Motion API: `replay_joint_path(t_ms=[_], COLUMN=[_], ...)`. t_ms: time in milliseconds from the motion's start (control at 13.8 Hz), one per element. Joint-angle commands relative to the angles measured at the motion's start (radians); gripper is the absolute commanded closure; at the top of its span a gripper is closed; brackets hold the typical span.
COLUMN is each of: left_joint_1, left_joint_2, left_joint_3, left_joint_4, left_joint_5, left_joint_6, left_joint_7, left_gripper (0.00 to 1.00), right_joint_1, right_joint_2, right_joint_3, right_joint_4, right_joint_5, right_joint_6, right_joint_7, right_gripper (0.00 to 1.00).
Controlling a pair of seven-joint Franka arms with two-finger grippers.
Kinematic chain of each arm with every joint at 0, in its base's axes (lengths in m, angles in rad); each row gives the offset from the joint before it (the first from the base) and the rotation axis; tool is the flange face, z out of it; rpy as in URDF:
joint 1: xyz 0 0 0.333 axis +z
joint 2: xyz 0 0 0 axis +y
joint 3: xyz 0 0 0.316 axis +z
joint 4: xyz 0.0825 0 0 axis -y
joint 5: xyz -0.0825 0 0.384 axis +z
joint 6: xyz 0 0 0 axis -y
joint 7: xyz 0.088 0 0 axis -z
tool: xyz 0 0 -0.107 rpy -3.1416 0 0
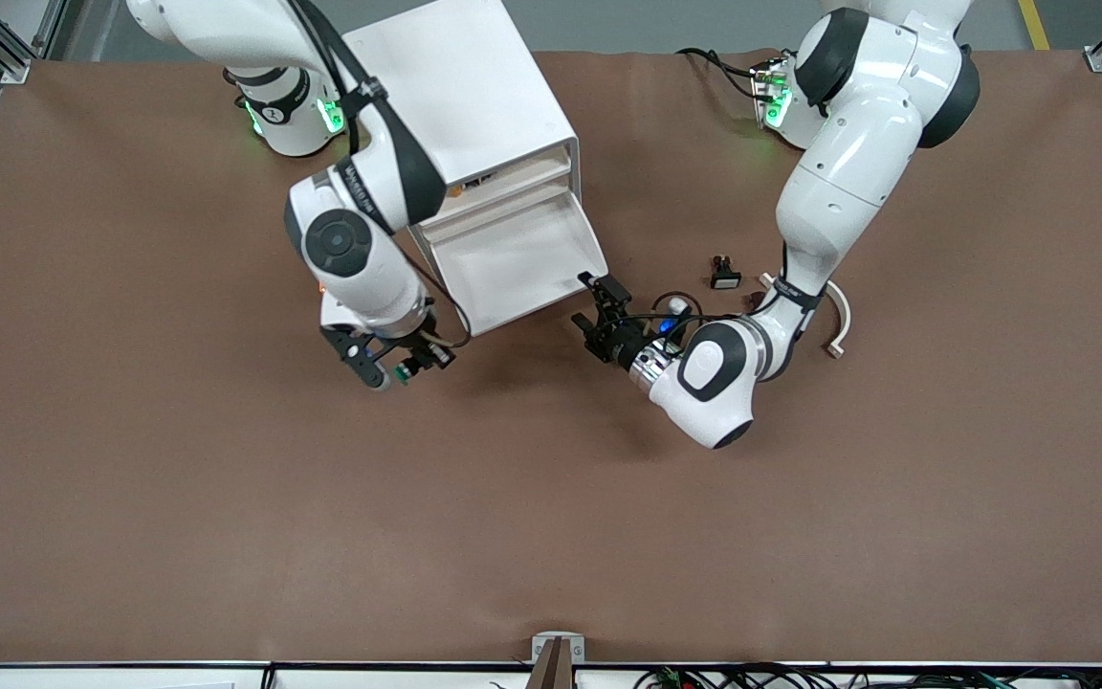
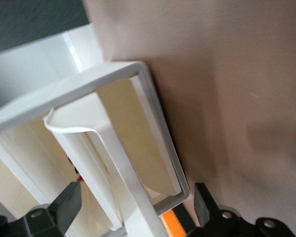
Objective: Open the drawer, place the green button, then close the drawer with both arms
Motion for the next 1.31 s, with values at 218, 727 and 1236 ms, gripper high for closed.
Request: replay_joint_path(t_ms=[218, 727, 1236], left_joint_1=[-0.003, -0.070, -0.165], left_joint_2=[-0.101, -0.209, -0.210], left_joint_3=[-0.002, 0.009, 0.000], left_joint_4=[-0.002, 0.037, 0.059], left_joint_5=[0.249, 0.543, 0.899], left_joint_6=[0.001, 0.197, 0.429], left_joint_7=[0.427, 0.704, 0.701], left_gripper=[0.00, 0.00, 0.00], right_joint_1=[0.149, 0.279, 0.295], right_joint_2=[-0.048, -0.056, -0.054], right_joint_3=[-0.013, -0.014, -0.013], right_joint_4=[0.008, -0.071, -0.126], right_joint_5=[0.021, 0.059, 0.061], right_joint_6=[-0.081, -0.023, 0.009], right_joint_7=[0.153, 0.240, 0.242], right_gripper=[1.00, 1.00, 1.00])
